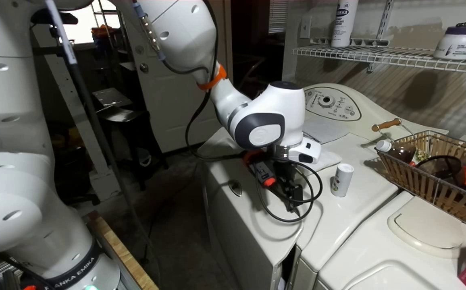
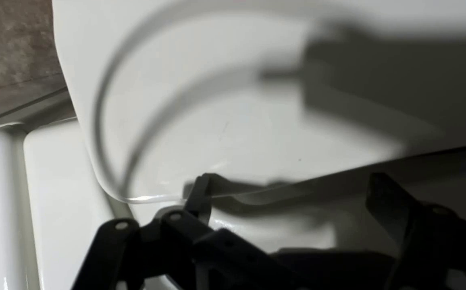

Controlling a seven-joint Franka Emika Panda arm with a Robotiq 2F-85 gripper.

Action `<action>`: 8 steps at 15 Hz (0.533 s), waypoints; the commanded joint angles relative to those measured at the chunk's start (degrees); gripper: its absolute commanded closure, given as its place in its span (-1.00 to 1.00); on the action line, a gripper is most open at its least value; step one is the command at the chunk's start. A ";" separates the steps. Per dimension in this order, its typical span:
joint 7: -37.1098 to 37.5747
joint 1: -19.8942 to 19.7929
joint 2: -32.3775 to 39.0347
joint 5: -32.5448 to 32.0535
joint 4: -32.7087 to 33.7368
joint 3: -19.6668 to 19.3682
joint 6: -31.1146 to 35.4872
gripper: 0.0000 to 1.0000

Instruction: Open the left washing machine.

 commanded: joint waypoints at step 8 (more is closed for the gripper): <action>-0.97 -0.23 0.80 1.29 2.23 0.28 -14.15 -1.00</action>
